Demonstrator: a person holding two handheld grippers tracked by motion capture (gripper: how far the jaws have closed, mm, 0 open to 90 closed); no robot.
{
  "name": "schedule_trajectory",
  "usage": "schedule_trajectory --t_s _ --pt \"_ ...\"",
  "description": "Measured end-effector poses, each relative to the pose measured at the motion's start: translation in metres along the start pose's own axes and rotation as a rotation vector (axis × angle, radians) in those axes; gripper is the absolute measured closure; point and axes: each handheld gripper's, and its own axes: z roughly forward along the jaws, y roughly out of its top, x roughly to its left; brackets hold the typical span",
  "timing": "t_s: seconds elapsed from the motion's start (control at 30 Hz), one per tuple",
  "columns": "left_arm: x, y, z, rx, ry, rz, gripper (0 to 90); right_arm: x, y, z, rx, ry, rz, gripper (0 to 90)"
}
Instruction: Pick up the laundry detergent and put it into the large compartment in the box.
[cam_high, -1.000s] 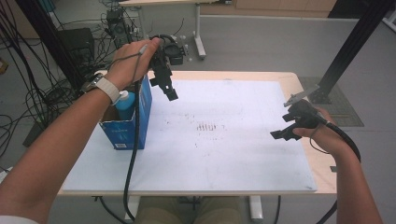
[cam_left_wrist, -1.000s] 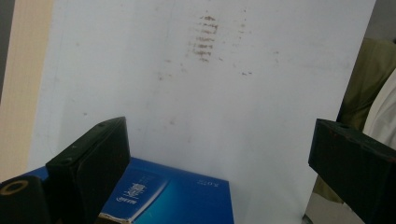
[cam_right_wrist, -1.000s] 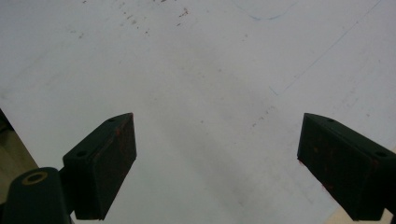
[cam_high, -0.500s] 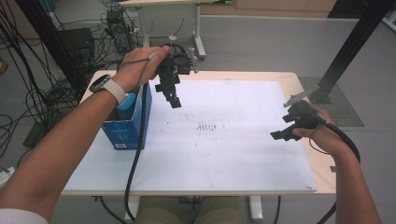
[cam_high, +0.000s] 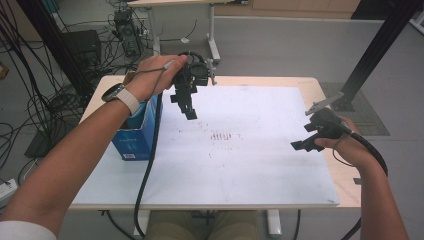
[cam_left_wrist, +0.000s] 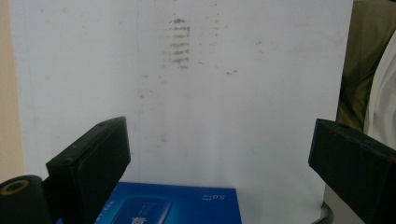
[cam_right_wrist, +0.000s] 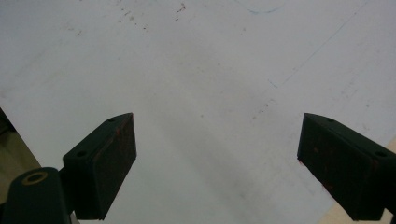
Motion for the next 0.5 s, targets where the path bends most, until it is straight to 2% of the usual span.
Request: schedule_trajectory --t_s 0.5 --pt "-0.004 0.0102 0.0098 0.011 -0.004 0.056 6.0 0.0015 -0.009 -0.004 -0.006 -0.01 0.017 11.7"
